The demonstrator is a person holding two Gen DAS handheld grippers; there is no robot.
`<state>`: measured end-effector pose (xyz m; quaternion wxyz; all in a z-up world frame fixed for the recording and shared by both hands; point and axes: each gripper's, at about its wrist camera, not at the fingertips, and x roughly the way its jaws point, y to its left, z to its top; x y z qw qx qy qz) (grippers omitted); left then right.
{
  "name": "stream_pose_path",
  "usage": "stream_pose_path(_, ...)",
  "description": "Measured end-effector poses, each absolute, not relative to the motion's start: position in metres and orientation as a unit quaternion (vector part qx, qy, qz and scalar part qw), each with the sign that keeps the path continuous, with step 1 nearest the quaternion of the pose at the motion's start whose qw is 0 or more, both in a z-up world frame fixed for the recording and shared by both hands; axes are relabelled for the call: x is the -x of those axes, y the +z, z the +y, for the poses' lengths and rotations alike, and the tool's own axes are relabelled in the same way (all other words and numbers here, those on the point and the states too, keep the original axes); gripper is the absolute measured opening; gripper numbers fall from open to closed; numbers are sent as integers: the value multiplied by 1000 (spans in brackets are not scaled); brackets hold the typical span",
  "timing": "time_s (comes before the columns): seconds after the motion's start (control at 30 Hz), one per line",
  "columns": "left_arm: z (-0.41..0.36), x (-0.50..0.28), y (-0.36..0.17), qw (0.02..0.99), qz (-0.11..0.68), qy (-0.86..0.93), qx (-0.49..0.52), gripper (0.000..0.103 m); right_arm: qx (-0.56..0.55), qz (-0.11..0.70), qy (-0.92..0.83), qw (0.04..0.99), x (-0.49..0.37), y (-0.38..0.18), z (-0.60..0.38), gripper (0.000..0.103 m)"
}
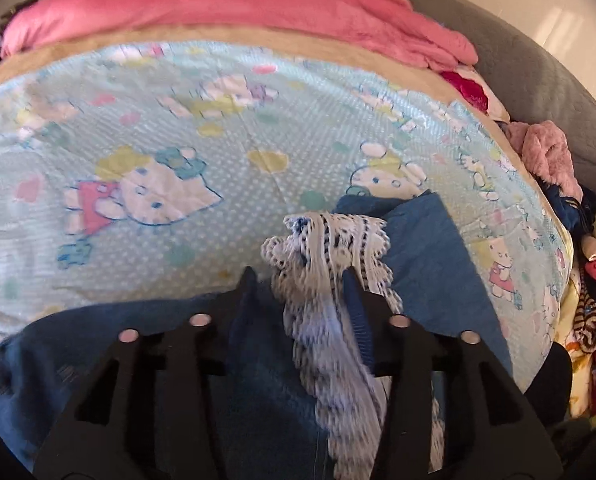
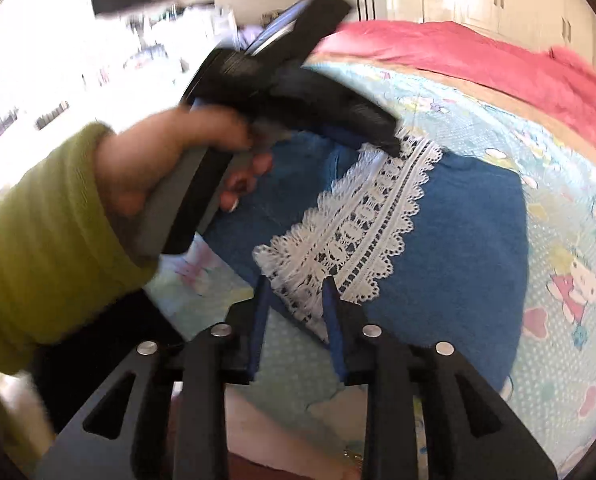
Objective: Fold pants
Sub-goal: 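Fold the lace cuff end over toward the waistband with both grippers, then release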
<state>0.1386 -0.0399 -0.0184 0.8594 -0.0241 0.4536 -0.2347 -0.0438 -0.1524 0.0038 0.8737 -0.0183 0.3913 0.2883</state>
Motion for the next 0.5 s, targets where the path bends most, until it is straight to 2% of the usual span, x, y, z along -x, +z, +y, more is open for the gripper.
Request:
stream_pose_path(0.2,-29,-78,9,876,414,-249,11,45,-26,372,213,903,46,19,-213,29)
stream_pose_path(0.3,-30,-45,8,870,413,-270,9,40,-42,403,186,895,36,3,-232,31)
stream_pose_path(0.5,-49,-14,-19,849,449,-277,-34,39,-24,456,160,875,28,-27,-240,29)
